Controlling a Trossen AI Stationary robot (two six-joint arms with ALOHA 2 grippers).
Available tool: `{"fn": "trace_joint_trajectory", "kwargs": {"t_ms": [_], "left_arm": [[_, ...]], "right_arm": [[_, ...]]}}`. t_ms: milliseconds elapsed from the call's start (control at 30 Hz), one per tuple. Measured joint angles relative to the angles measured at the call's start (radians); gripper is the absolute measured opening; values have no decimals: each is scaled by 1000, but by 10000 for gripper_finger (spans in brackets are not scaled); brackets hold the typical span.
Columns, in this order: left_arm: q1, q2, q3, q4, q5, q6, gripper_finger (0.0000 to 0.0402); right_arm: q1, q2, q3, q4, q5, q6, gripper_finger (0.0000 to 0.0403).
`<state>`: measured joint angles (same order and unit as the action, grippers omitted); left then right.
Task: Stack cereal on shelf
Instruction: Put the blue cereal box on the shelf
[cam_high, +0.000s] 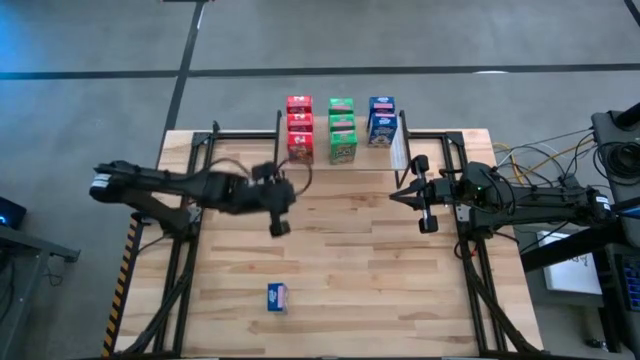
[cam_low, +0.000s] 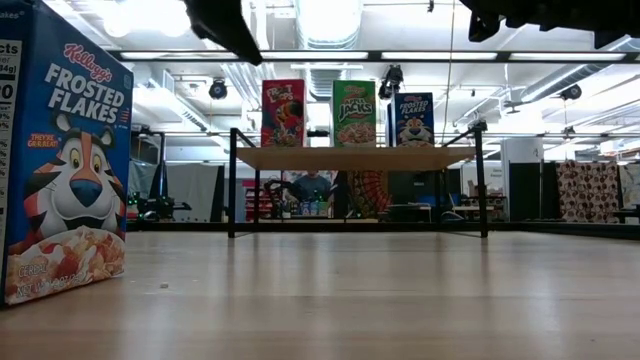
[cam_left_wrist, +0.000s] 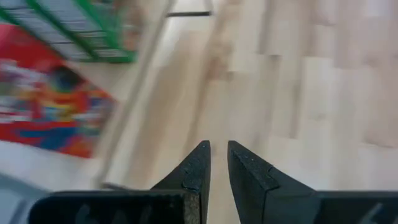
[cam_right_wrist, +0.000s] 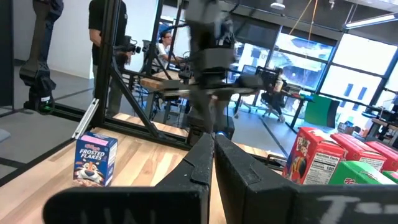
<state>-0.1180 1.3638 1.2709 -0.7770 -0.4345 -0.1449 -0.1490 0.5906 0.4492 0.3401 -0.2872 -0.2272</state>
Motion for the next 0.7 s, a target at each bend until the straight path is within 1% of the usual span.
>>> {"fn": "trace_joint_trajectory", "kwargs": {"t_ms": [100,200,333,500,700], "left_arm": [[-76,-27,-83,75,0,-43,37],[-139,-34,-124,85,3,-121,37],[-197,-29,-127,69,8,-240,37],[-239,-24,-125,68,58,-348,37],[-282,-24,-125,67,59,-477,37]], "right_arm": [[0,0,0,0,0,0,9],[0,0,0,0,0,2,9],[0,0,0,7,0,3,9],[0,0,8,14,0,-9,9],[0,0,21,16,0,-68,9]]}}
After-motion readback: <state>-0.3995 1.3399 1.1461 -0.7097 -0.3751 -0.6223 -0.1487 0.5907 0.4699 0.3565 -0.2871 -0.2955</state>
